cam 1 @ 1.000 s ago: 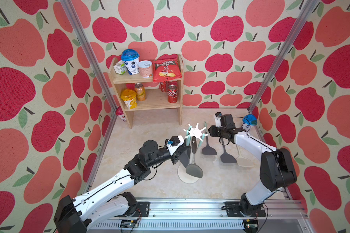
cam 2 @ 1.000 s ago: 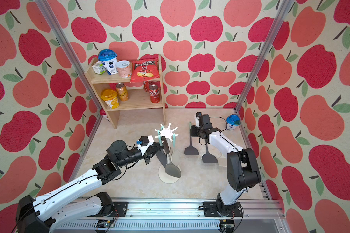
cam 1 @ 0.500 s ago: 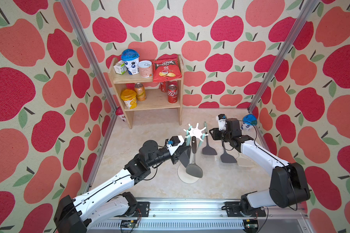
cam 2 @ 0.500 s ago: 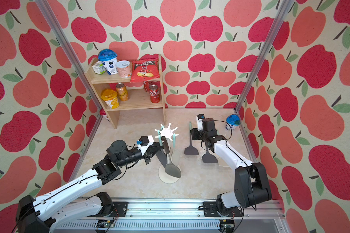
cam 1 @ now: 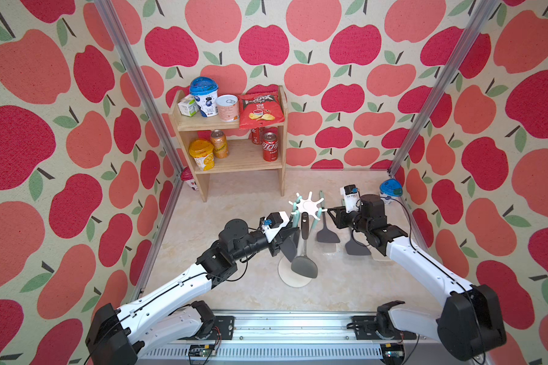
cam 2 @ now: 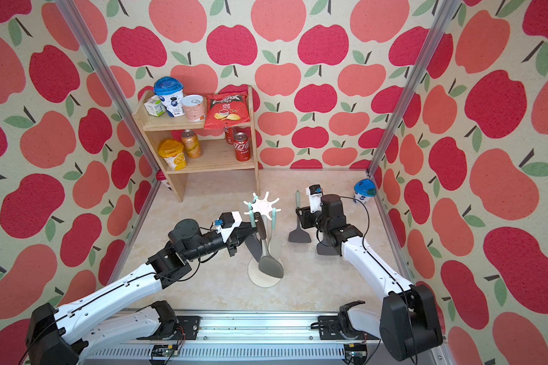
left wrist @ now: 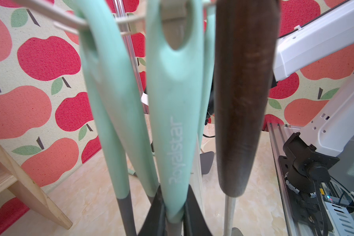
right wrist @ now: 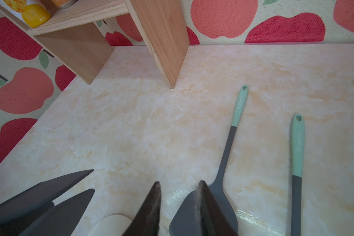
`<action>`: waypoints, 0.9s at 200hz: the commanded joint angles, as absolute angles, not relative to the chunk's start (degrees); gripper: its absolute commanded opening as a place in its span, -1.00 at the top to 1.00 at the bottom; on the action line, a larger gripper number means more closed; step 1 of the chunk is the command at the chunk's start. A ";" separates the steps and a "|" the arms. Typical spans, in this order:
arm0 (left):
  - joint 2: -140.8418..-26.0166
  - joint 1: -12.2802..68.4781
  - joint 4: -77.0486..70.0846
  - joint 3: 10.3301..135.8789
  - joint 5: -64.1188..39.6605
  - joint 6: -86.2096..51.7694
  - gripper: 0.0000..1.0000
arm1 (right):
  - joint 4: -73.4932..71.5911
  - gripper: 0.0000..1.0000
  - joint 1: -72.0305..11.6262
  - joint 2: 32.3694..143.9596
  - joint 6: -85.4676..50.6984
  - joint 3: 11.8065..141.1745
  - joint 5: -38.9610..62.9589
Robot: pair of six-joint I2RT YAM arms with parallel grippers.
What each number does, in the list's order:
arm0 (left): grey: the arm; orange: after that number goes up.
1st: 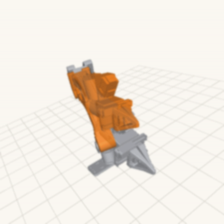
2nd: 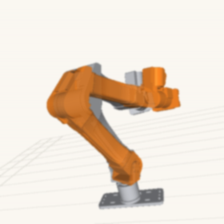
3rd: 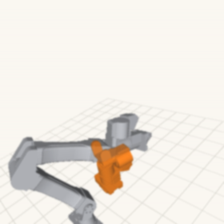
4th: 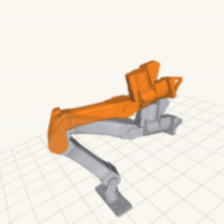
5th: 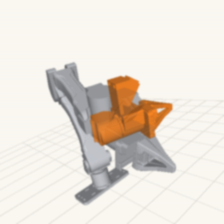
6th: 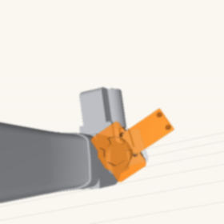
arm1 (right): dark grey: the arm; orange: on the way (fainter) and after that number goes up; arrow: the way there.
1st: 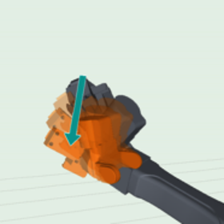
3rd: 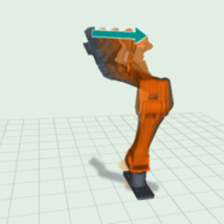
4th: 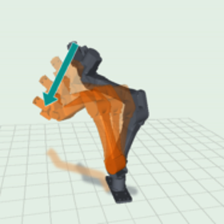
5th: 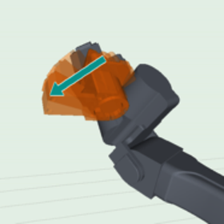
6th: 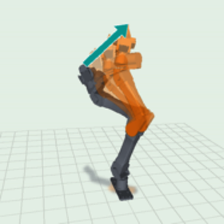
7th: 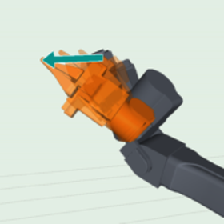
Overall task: Take the spatula off the kitchen utensil rack
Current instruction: Take off the spatula from the rack.
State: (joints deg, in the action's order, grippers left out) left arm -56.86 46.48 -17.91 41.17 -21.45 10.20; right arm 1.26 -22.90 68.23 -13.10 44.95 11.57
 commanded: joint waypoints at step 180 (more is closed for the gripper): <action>-60.82 46.06 -12.10 41.15 -21.93 10.71 1.00 | -0.84 0.13 -29.25 44.68 -9.58 37.62 24.65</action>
